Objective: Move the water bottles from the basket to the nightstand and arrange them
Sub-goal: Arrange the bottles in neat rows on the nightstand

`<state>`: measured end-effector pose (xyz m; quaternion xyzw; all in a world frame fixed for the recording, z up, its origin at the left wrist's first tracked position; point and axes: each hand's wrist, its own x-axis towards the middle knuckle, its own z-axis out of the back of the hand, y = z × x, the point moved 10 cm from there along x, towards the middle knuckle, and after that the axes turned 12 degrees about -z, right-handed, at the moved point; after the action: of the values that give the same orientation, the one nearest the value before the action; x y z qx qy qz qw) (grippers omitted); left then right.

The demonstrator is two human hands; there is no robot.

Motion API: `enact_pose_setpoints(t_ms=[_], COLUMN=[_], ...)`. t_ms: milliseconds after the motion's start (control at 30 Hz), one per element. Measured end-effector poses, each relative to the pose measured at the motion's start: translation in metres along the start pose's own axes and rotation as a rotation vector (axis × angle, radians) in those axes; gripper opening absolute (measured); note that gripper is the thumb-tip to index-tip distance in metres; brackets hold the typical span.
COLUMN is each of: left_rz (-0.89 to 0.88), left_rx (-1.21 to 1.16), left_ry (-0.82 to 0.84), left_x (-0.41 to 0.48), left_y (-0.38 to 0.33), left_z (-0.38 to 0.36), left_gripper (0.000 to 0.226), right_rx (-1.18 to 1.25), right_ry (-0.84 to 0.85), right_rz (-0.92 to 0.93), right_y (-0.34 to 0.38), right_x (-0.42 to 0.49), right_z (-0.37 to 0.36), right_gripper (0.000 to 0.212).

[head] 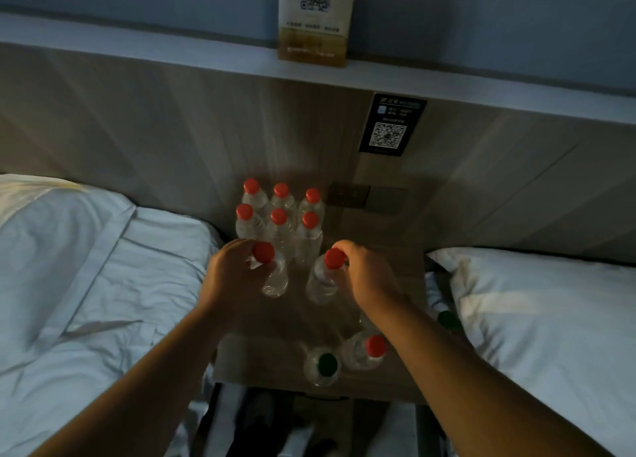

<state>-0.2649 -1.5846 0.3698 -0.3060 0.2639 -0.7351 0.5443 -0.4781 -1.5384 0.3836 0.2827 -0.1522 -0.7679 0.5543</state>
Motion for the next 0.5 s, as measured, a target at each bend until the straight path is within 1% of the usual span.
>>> enact_pose_setpoints(t_ms=[100, 200, 300, 400, 500], left_rz=[-0.005, -0.015, -0.023, -0.033, -0.035], left_rx=[0.022, 0.035, 0.012, -0.031, -0.055], left_ry=[0.018, 0.047, 0.084, 0.123, 0.146], left_x=[0.001, 0.005, 0.008, 0.010, 0.012], left_y=[0.022, 0.045, 0.062, 0.071, 0.078], left_z=[0.010, 0.014, 0.013, 0.009, 0.004], left_gripper=[0.017, 0.017, 0.021, 0.021, 0.018], right_rx=[-0.001, 0.027, 0.106, 0.348, 0.345], right_ry=[0.028, 0.036, 0.072, 0.156, 0.150], right_rz=[0.000, -0.017, -0.106, -0.310, -0.297], right_y=[0.019, 0.034, 0.034, 0.025, 0.032], right_x=[0.002, 0.007, 0.015, 0.017, 0.017], right_z=[-0.023, -0.043, -0.065, -0.086, -0.091], right_gripper=[0.017, 0.017, 0.015, 0.028, 0.041])
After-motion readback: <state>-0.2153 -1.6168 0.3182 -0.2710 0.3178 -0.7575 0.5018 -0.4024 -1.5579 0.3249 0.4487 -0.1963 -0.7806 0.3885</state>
